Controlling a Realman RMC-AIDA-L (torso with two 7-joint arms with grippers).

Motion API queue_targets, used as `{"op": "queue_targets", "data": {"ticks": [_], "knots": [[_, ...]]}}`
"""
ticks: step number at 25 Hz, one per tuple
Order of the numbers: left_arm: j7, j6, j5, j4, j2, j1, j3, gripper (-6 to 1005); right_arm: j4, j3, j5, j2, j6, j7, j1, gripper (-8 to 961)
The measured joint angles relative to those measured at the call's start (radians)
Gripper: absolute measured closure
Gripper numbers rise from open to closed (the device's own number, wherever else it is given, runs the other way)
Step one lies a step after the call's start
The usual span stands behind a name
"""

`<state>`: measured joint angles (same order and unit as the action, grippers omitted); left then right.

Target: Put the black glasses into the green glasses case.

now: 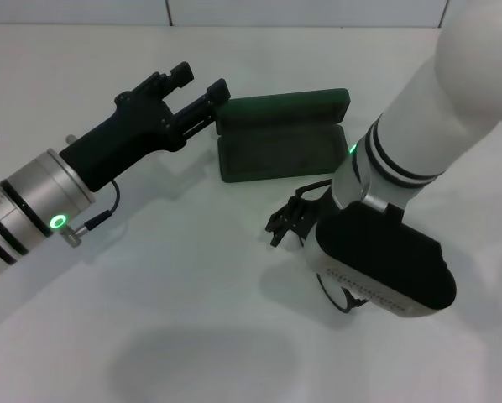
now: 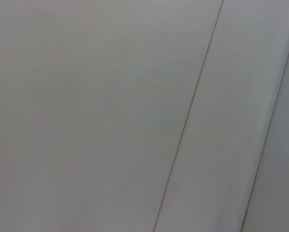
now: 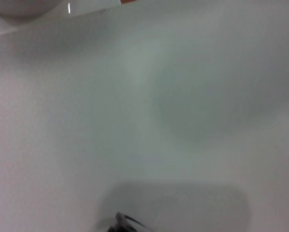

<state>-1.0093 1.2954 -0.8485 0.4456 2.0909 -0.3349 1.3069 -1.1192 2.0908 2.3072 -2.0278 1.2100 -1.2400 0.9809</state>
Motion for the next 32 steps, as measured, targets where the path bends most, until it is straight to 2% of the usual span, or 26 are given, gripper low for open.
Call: {"op": "queue_targets", "data": {"ticks": [4,9,14,20,26,28,32], "knots": [[0.000,0.006,0.000,-0.009,-0.001,-0.001,0.000,261,0.012,0.030,0.002,0.000,-0.028,-0.007,-0.005,135],[0.000,0.007,0.000,-0.010,-0.002,-0.003,0.000,261,0.018,0.036,0.001,0.000,-0.035,-0.007,-0.009,276],[0.000,0.007,0.000,-0.010,-0.002,-0.004,0.000,260,0.020,0.028,0.001,0.001,-0.030,-0.007,-0.014,330],[0.006,0.007,0.000,-0.010,-0.002,-0.006,0.000,260,0.021,-0.005,0.004,-0.001,-0.008,-0.021,-0.017,394],[0.006,0.007,0.000,-0.010,-0.002,-0.008,0.000,261,0.014,-0.090,0.014,0.000,0.058,-0.025,-0.036,465],[0.006,0.007,0.000,-0.010,-0.002,-0.010,0.000,261,0.010,-0.119,0.014,0.000,0.077,-0.031,-0.048,709],[0.002,0.007,0.000,-0.010,-0.004,-0.016,0.000,261,0.006,-0.193,0.018,0.001,0.107,-0.072,-0.063,795]]}}
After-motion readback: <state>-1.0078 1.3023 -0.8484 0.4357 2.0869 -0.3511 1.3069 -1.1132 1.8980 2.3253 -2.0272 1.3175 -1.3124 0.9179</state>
